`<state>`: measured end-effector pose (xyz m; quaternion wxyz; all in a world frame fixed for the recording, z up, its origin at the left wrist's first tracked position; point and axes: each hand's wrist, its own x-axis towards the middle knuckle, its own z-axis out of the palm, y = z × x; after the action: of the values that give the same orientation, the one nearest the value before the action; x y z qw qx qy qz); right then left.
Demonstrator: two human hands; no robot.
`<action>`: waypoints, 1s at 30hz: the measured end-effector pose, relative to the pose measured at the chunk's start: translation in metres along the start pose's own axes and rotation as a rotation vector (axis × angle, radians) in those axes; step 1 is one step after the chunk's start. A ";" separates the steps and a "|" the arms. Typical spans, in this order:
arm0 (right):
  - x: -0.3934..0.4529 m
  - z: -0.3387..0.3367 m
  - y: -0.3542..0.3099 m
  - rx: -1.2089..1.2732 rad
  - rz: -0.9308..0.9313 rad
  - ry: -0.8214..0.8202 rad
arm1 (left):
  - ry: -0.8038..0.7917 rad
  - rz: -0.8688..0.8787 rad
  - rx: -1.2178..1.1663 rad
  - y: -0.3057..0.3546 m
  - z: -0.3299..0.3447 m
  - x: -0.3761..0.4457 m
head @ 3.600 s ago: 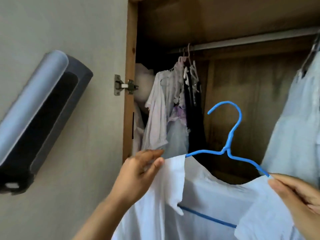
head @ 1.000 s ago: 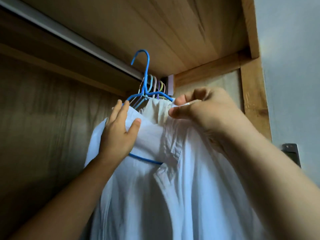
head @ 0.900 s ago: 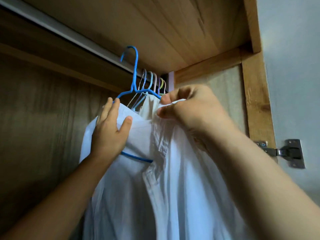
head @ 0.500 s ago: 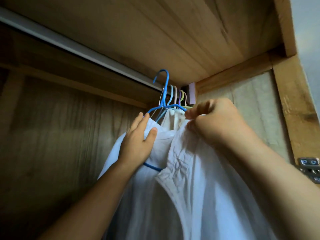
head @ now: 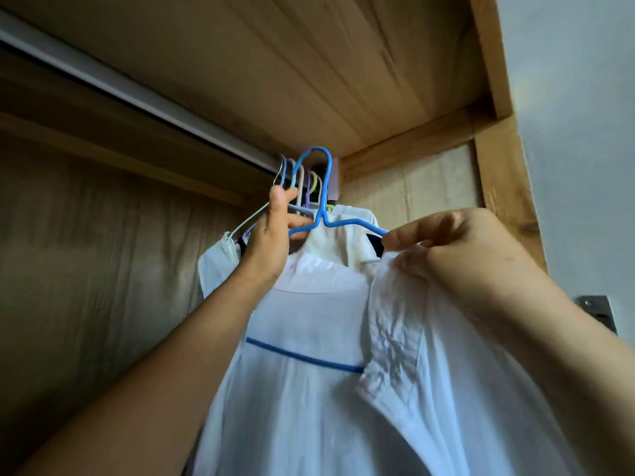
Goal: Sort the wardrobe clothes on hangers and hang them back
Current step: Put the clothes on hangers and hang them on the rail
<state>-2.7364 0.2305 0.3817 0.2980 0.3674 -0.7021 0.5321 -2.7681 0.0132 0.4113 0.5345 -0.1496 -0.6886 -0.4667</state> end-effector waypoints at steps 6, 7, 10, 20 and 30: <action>0.001 -0.003 0.001 -0.033 0.030 0.013 | -0.202 -0.227 0.025 0.007 0.011 0.010; 0.003 0.000 0.002 -0.041 0.037 0.021 | -0.218 -0.254 0.021 0.008 0.012 0.011; 0.010 0.012 0.005 -0.032 0.064 0.065 | -0.207 -0.275 0.130 0.003 0.008 0.016; 0.040 0.074 -0.019 -0.072 0.017 0.077 | 0.126 0.059 0.296 -0.037 -0.042 0.018; 0.087 0.088 -0.051 -0.165 -0.031 0.134 | 0.113 -0.004 0.442 -0.037 -0.095 0.019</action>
<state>-2.7446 0.1201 0.4566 0.3816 0.3161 -0.7163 0.4913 -2.7446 -0.0879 0.4090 0.5911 -0.0011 -0.7433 -0.3130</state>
